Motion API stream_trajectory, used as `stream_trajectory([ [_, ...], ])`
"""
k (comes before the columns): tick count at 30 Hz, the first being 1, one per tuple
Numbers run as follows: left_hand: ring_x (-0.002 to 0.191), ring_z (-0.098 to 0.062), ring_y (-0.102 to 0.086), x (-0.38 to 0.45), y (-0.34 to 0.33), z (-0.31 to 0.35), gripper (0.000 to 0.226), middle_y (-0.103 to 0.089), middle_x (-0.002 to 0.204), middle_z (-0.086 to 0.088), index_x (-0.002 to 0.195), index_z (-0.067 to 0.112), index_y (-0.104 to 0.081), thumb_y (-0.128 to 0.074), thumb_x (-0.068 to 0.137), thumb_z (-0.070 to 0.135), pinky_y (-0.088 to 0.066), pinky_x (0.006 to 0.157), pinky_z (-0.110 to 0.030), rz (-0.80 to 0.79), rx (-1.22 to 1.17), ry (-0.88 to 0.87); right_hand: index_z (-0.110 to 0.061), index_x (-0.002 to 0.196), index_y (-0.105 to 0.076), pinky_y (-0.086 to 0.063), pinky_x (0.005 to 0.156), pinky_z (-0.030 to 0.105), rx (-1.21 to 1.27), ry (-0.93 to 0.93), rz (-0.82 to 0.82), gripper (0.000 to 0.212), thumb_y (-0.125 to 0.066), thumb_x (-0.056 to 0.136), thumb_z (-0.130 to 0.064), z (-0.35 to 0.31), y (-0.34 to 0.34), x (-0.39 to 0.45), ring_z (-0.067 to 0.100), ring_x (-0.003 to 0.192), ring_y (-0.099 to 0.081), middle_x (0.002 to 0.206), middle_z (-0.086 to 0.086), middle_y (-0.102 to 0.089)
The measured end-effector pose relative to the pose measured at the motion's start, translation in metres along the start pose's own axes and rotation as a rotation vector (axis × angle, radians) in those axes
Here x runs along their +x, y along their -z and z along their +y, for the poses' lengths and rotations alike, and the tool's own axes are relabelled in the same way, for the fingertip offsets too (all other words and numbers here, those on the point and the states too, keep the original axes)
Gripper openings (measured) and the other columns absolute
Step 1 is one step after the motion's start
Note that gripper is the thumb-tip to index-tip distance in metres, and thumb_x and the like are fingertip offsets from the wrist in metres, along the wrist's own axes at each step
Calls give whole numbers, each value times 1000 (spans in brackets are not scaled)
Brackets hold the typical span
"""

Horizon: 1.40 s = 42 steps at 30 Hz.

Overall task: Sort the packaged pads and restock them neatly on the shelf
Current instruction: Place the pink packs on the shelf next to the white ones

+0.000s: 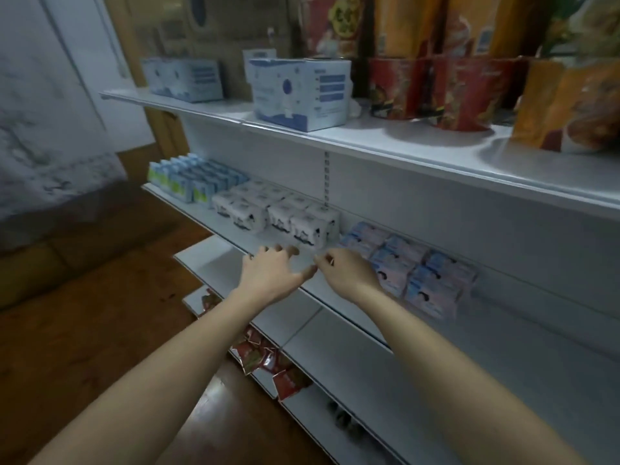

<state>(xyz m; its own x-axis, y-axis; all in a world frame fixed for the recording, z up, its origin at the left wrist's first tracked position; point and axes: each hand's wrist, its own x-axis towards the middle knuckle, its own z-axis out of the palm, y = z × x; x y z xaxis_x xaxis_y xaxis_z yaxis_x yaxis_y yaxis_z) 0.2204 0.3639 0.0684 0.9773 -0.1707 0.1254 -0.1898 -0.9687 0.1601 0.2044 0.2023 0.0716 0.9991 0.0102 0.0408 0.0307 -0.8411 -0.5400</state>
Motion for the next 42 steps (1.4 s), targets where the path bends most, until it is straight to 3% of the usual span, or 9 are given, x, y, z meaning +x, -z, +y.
stream_trajectory([
  [3, 127, -27, -44, -8, 21, -41, 68, -56, 134, -1, 131, 34, -54, -36, 82, 78, -38, 101, -49, -5, -27, 123, -13, 75, -58, -34, 52, 31, -12, 82, -87, 42, -42, 99, -44, -48, -11, 12, 26, 63, -57, 66, 6, -59],
  [8, 123, -27, -48, -19, 49, -126, 61, -60, 129, 1, 124, 37, -58, -37, 81, 75, -42, 94, -45, 29, -66, 264, -18, 69, -50, -32, 50, 29, -106, 224, -180, 44, -41, 100, -48, -133, -49, 39, 24, 64, -53, 68, 2, -53],
  [12, 119, -25, -51, -27, 67, -218, 55, -62, 124, 4, 121, 37, -58, -38, 83, 72, -43, 91, -44, 59, -50, 310, -20, 66, -44, -33, 53, 31, -133, 301, -201, 43, -41, 101, -45, -214, -100, 62, 22, 66, -50, 67, -1, -49],
  [16, 117, -24, -53, -31, 83, -318, 50, -63, 124, 3, 120, 34, -60, -41, 88, 67, -46, 95, -46, 132, -32, 375, -20, 77, -54, -41, 65, 32, -125, 381, -176, 33, -46, 99, -44, -293, -153, 91, 24, 77, -58, 79, 1, -60],
  [22, 121, -25, -51, -19, 104, -434, 48, -62, 126, 1, 124, 33, -59, -43, 91, 64, -45, 101, -50, 93, -1, 421, -19, 80, -56, -40, 65, 30, -173, 436, -186, 28, -51, 96, -42, -386, -219, 130, 23, 79, -59, 80, -1, -58],
  [31, 117, -25, -54, 71, 105, -553, 46, -62, 124, -1, 120, 29, -62, -46, 92, 61, -46, 98, -49, 75, -11, 417, -22, 71, -56, -42, 59, 29, -184, 388, -238, 29, -53, 93, -40, -449, -286, 252, 21, 75, -61, 72, -4, -59],
  [35, 111, -22, -57, 133, 89, -594, 44, -64, 120, 2, 116, 29, -62, -45, 92, 61, -50, 94, -47, 37, -20, 383, -20, 78, -62, -55, 71, 38, -187, 385, -229, 29, -53, 93, -43, -468, -312, 321, 20, 76, -63, 76, -2, -64],
  [40, 89, -10, -60, 211, 73, -634, 34, -66, 108, 7, 110, 28, -65, -50, 93, 55, -54, 72, -27, 58, -138, 374, -19, 84, -64, -51, 68, 33, -133, 359, -254, 29, -52, 95, -43, -486, -347, 405, 20, 77, -62, 79, -2, -64],
  [42, 93, -9, -57, 238, 67, -648, 32, -65, 109, 8, 110, 30, -65, -51, 94, 53, -54, 75, -26, 62, -135, 356, -18, 84, -64, -52, 68, 33, -130, 332, -259, 30, -51, 94, -43, -490, -357, 434, 20, 77, -63, 78, -1, -64],
])
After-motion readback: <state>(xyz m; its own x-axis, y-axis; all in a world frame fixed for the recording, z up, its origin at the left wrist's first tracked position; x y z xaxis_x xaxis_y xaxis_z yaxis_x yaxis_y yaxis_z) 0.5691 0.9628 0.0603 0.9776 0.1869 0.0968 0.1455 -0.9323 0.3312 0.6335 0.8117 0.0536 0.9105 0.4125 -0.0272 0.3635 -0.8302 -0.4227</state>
